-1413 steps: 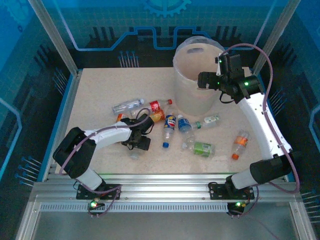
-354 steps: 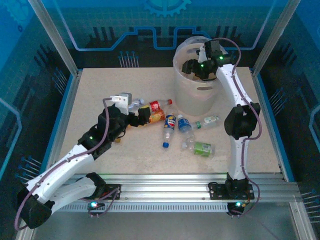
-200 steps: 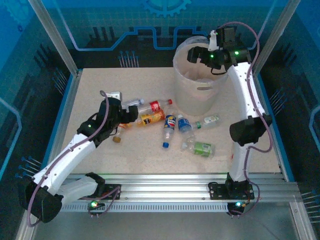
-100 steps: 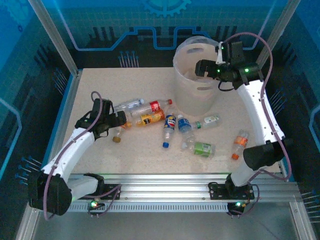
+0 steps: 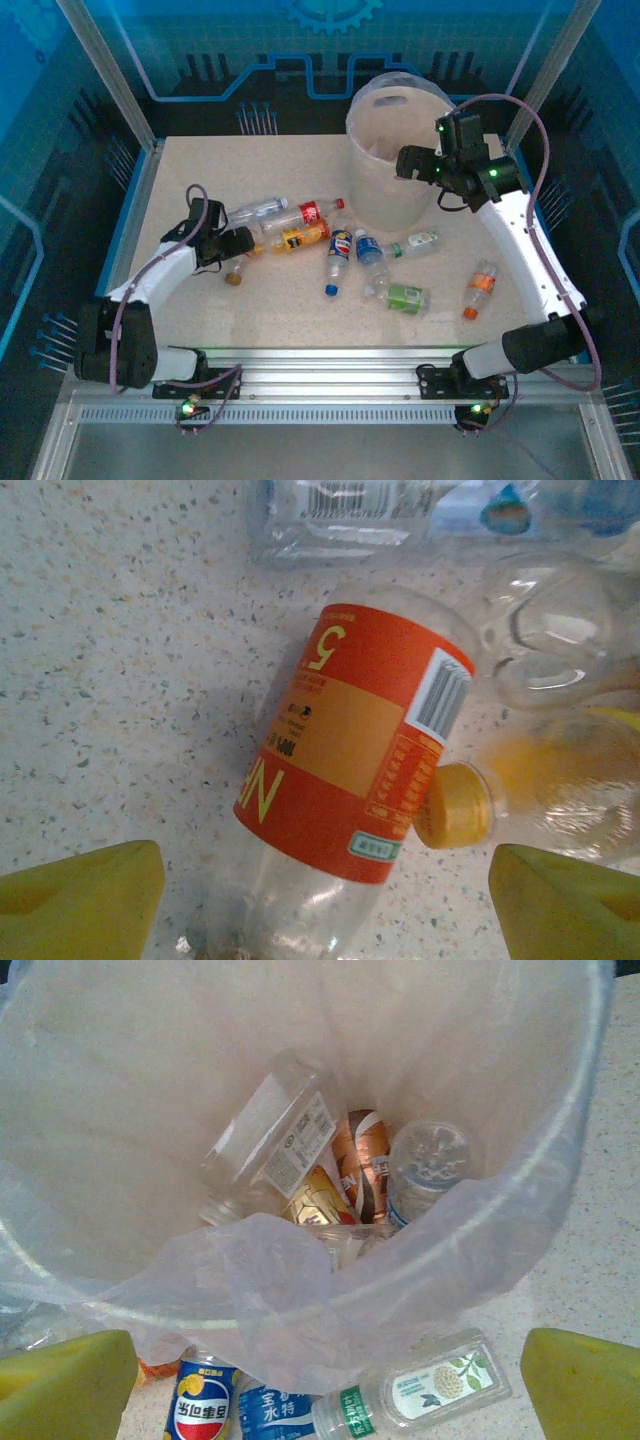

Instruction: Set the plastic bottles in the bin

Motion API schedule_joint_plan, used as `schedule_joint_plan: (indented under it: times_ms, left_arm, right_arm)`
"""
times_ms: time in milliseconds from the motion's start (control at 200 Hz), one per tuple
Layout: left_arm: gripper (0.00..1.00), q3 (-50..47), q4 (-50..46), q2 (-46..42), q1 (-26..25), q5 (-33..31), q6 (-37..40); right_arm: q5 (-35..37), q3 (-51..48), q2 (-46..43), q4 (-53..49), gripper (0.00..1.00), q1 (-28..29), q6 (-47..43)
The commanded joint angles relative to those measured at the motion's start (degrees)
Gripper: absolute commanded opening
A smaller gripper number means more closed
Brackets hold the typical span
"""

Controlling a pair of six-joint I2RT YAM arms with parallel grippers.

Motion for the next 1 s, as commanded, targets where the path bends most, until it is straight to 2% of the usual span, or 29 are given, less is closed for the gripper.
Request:
schedule_joint_plan:
  times_ms: [0,260,475,996]
  left_arm:
    - [0.87,1.2,2.7,2.9,0.6,1.8,-0.7]
    - [0.92,2.7,4.1,7.4,0.7,0.9,-0.8]
    - [0.92,2.5,4.9,9.1,1.0,0.2,-2.0]
    - [0.84,-2.1,5.2,7.0,1.6,-1.6,-7.0]
  right_arm:
    - [2.6,-0.8,-1.6,2.0,1.00,0.9,1.1]
    - [3.3,-1.2,-1.6,2.3,1.00,1.0,1.0]
    - [3.0,-1.2,-0.6,2.3,1.00,1.0,0.8]
    - [1.8,-0.8,0.8,2.3,1.00,1.5,0.7]
